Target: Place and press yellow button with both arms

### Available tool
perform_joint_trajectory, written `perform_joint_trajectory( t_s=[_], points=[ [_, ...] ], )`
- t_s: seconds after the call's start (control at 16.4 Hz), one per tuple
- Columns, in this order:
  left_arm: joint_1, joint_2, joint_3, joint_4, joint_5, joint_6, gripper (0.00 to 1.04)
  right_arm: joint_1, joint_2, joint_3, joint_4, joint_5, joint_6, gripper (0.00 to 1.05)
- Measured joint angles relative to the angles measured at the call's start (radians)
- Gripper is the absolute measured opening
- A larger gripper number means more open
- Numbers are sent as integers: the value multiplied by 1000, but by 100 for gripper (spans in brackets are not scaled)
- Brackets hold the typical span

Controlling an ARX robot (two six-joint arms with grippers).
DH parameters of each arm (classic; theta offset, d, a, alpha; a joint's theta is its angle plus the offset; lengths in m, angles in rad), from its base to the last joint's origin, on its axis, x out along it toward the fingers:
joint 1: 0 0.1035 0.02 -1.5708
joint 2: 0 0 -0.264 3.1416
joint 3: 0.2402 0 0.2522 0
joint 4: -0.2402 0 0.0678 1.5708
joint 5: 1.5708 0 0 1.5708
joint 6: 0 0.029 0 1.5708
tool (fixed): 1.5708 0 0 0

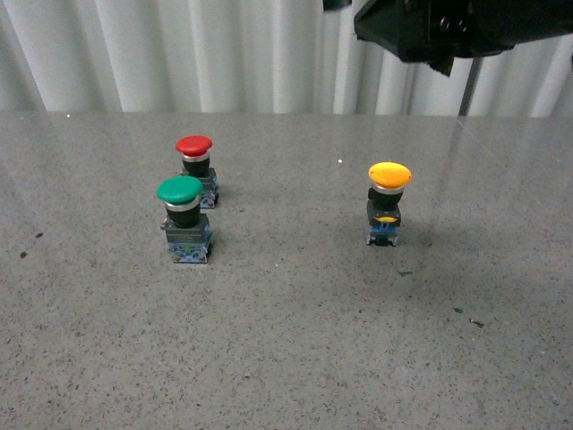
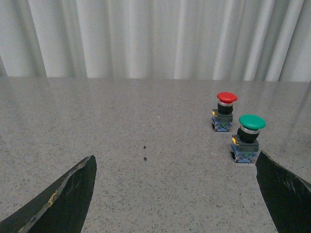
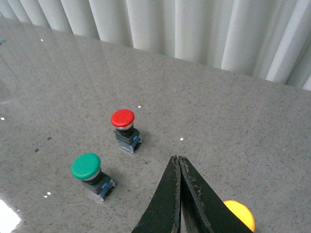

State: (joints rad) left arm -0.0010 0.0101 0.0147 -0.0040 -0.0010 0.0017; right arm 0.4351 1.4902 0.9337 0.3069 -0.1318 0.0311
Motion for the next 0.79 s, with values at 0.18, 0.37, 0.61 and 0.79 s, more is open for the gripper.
perform_joint_trajectory(
  t_s=[0.18,0.37,0.61,0.79],
  points=[
    [0,0,0,0,0,0,98,18,-233,-140,19,-51,75,2],
    [0,0,0,0,0,0,98,-3,-414,-254,-19,-72,103,2],
    [0,0,0,0,1,0,98,-170,-951,-642,-131,414,-5,2],
    [0,0,0,0,1,0,98,-263,-1130,-706,-185,310,-15,2]
  ],
)
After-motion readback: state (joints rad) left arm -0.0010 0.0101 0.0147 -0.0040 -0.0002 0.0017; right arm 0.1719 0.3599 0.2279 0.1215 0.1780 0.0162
